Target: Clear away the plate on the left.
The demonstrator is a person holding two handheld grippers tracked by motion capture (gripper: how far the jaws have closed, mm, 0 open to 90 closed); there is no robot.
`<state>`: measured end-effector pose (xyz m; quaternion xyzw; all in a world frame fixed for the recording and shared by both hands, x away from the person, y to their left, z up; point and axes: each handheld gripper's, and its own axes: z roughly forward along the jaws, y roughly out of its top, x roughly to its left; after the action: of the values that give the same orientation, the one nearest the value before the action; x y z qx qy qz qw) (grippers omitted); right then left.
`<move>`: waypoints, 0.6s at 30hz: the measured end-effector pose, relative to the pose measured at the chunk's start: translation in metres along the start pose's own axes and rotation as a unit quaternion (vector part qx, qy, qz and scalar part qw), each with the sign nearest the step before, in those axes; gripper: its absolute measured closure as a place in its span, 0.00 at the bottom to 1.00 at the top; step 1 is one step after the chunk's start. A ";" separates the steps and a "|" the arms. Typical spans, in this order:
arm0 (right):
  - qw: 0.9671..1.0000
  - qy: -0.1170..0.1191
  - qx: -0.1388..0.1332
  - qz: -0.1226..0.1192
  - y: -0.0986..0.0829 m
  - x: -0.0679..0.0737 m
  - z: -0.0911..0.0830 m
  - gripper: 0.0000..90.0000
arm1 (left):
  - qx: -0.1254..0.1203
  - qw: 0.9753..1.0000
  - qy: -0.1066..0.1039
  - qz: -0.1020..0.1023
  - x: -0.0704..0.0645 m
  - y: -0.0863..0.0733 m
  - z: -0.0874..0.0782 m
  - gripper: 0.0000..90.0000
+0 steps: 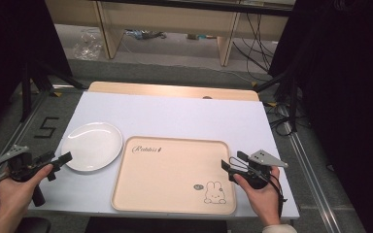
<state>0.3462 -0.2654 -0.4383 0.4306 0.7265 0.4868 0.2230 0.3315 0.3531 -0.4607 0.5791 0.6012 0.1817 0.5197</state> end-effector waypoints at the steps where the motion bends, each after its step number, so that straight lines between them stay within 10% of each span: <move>1: 1.000 0.001 0.001 0.002 0.000 0.000 0.000 0.31 | 0.001 1.000 -0.002 0.005 0.002 0.000 0.000 0.21; 12: 1.000 -0.004 0.012 0.010 -0.001 -0.002 -0.003 0.31 | 0.025 0.999 0.013 -0.019 0.008 0.002 0.008 0.27; 18: 1.000 -0.007 0.001 0.004 -0.001 0.001 0.000 0.30 | 0.029 0.997 0.023 -0.064 0.021 0.001 0.012 0.31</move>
<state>0.3454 -0.2652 -0.4387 0.4369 0.7236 0.4840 0.2263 0.3466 0.3674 -0.4733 0.5497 0.6540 0.1434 0.4995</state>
